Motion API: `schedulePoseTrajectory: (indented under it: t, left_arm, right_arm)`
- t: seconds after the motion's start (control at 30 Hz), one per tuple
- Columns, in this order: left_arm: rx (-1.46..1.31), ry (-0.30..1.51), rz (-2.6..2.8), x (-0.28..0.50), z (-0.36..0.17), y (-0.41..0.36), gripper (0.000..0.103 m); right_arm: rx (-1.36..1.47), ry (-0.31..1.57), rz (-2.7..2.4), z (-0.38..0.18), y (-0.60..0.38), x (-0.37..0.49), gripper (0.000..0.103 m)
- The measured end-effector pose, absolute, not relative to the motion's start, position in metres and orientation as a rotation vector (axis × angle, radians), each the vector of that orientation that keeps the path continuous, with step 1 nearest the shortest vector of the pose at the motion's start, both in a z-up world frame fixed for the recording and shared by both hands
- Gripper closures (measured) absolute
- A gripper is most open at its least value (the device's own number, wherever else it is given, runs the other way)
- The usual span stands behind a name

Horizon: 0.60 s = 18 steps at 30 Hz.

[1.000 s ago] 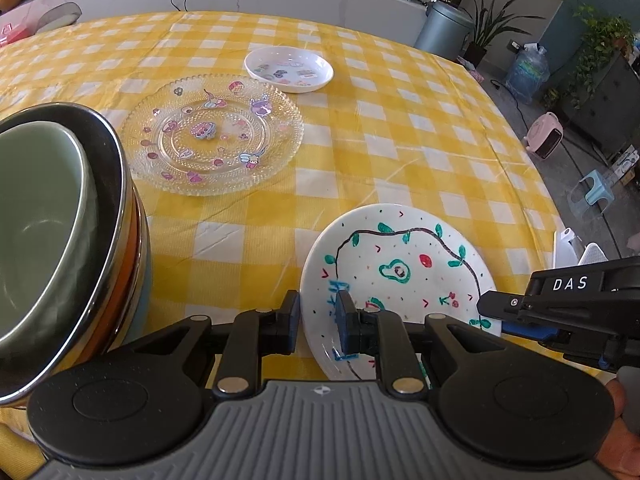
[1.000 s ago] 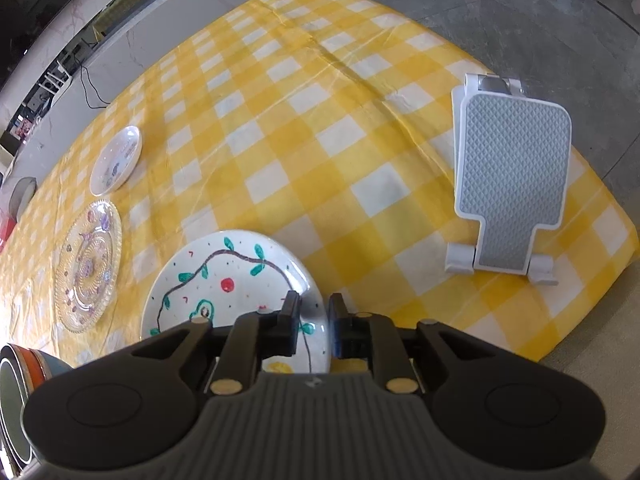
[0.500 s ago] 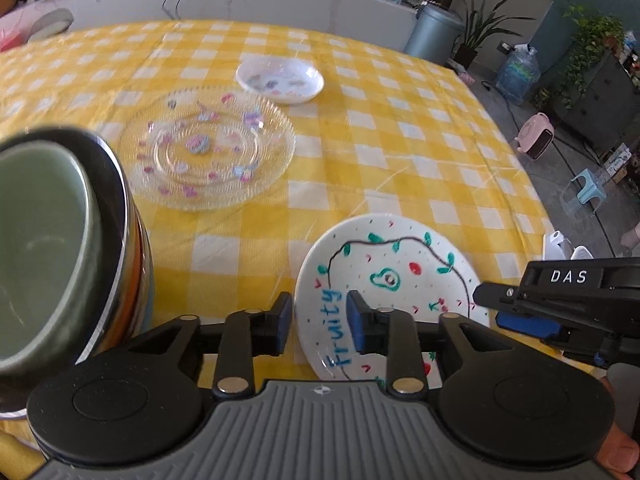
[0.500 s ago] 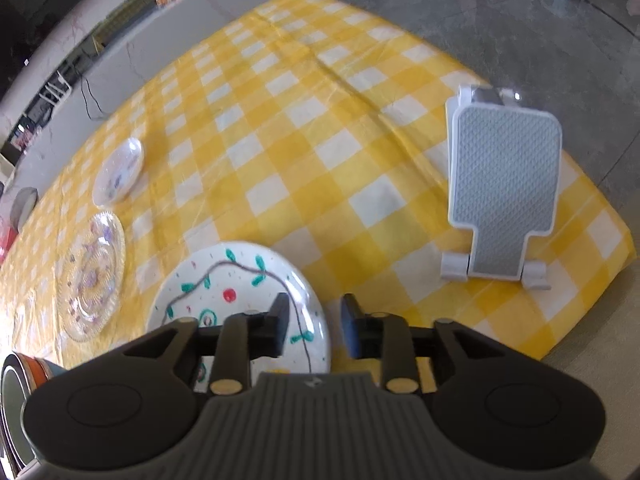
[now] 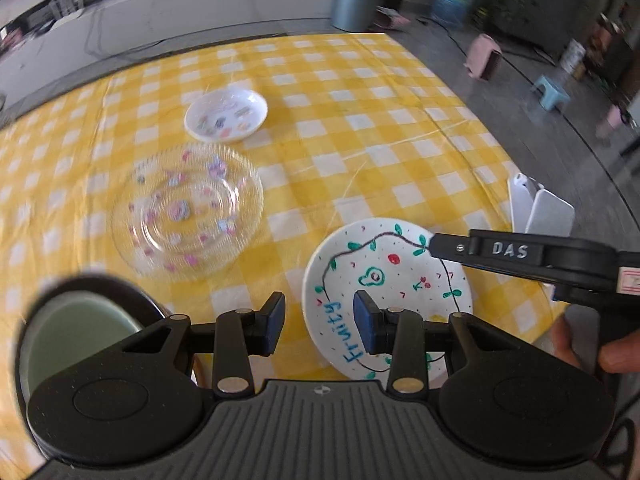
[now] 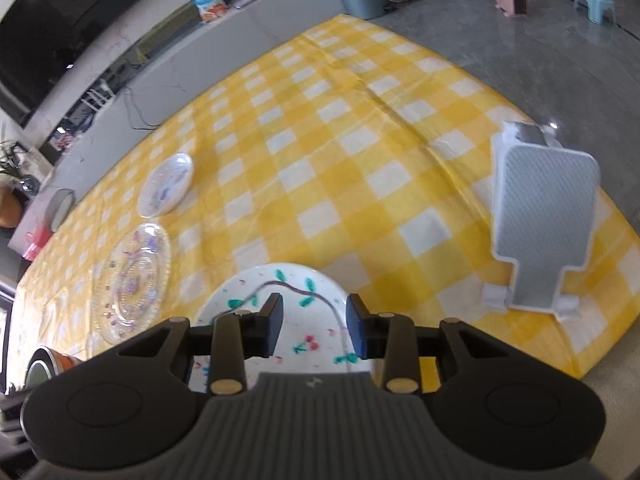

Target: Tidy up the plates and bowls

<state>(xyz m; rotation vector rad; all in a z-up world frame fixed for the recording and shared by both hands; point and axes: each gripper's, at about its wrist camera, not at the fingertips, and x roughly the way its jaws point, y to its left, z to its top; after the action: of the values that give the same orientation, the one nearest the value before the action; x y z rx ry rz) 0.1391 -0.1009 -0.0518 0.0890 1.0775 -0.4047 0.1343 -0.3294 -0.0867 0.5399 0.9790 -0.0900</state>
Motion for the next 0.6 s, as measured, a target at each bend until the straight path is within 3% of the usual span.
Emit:
schedulePoseTrajectory:
  t: [0.6]
  left_arm:
    - [0.187, 0.956, -0.358, 0.221, -0.005, -0.038, 0.058]
  right_arm:
    - [0.458, 0.948, 0.017, -0.071, -0.282, 0.177, 0.067]
